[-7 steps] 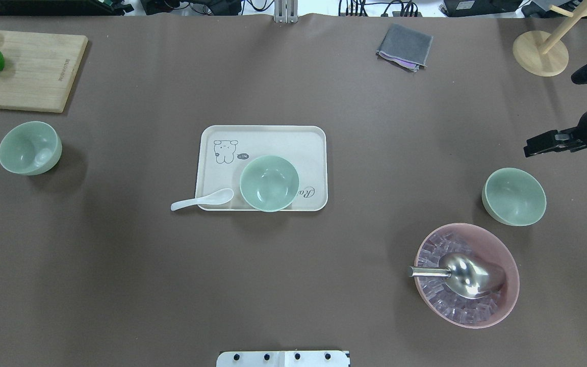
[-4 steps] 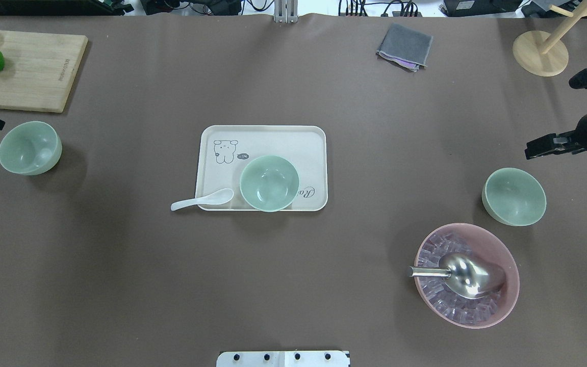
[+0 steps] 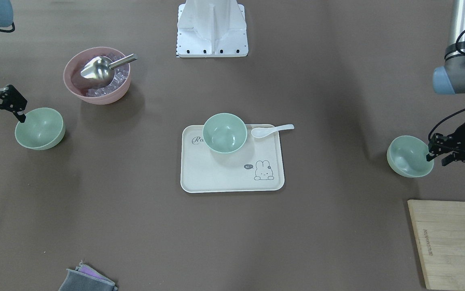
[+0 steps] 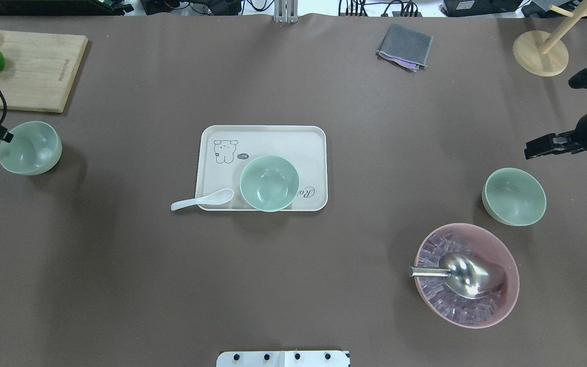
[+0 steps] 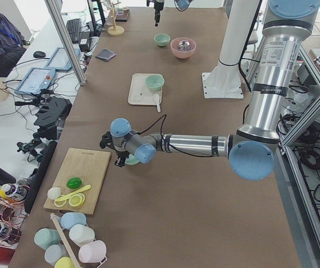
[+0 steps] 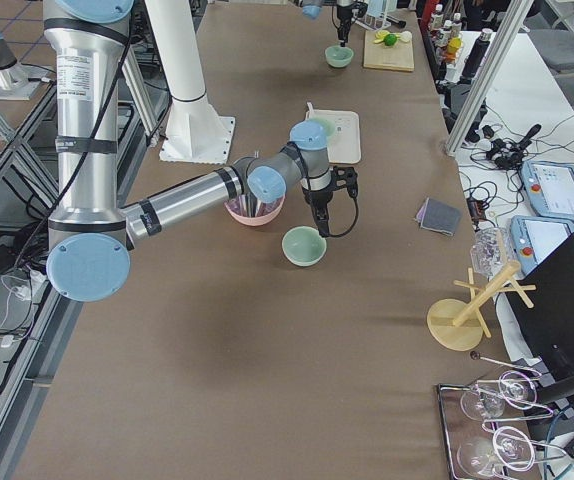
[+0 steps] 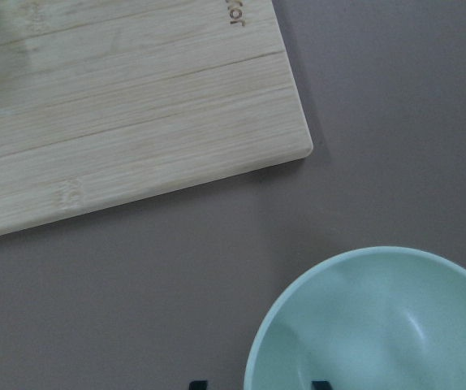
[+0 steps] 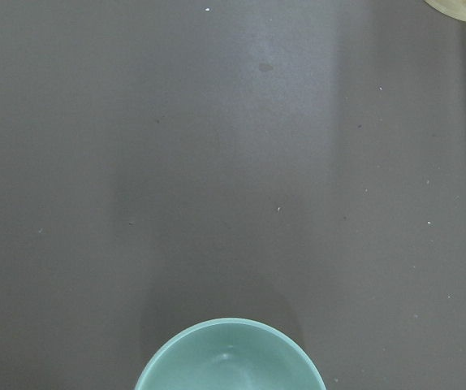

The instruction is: Stack green bowls together

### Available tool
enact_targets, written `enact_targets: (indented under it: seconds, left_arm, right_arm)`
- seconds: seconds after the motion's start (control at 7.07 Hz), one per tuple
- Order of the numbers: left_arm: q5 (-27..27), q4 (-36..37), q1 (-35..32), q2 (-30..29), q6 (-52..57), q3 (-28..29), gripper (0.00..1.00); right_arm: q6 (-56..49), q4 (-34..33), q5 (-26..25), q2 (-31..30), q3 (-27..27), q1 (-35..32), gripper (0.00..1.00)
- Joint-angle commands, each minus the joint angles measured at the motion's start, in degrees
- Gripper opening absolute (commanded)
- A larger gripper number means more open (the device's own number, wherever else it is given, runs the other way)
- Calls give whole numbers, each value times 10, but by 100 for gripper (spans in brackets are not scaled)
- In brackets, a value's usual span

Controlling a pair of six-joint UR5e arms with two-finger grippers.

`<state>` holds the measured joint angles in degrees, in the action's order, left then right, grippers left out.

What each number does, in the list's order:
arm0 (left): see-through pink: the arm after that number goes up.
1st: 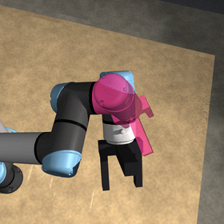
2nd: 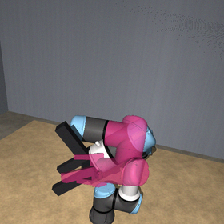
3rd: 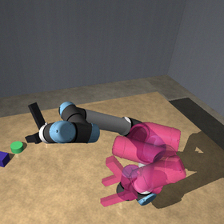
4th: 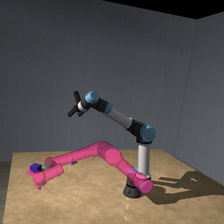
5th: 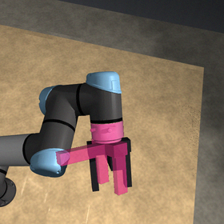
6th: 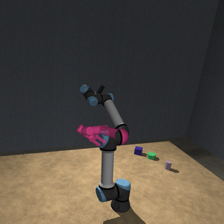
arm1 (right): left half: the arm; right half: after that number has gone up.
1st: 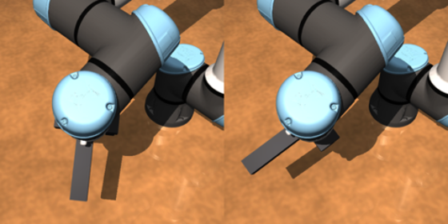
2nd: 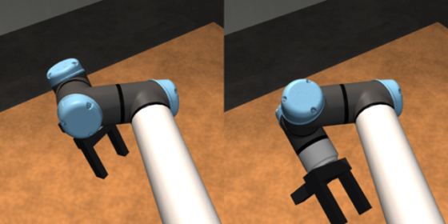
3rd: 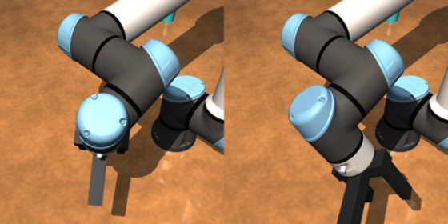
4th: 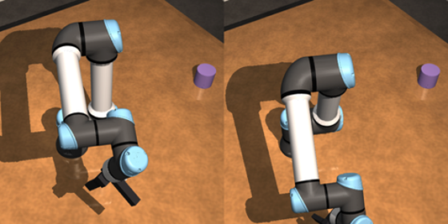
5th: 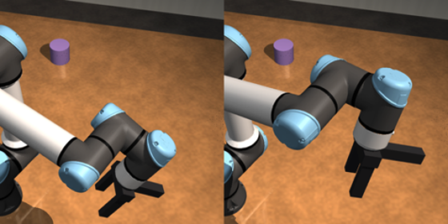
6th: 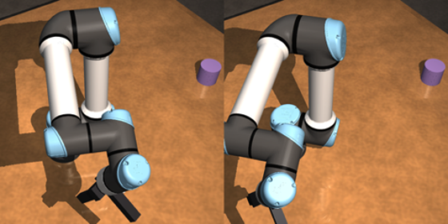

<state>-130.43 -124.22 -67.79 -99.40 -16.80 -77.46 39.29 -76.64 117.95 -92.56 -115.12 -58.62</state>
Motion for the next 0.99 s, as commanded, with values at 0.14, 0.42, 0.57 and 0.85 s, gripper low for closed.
enact_targets:
  seconds: [0.14,0.42,0.57,0.85]
  left_arm:
    - [2,-3,10,0,0,5,46]
    - [14,-3,14,1,0,7,44]
    - [14,-3,14,0,1,8,41]
    - [14,-3,14,1,1,8,32]
  right_arm:
    - [0,0,-1,0,1,0,100]
    - [0,0,-1,-1,1,0,100]
    - [0,0,-1,-1,1,0,100]
    - [2,0,-2,-1,1,1,100]
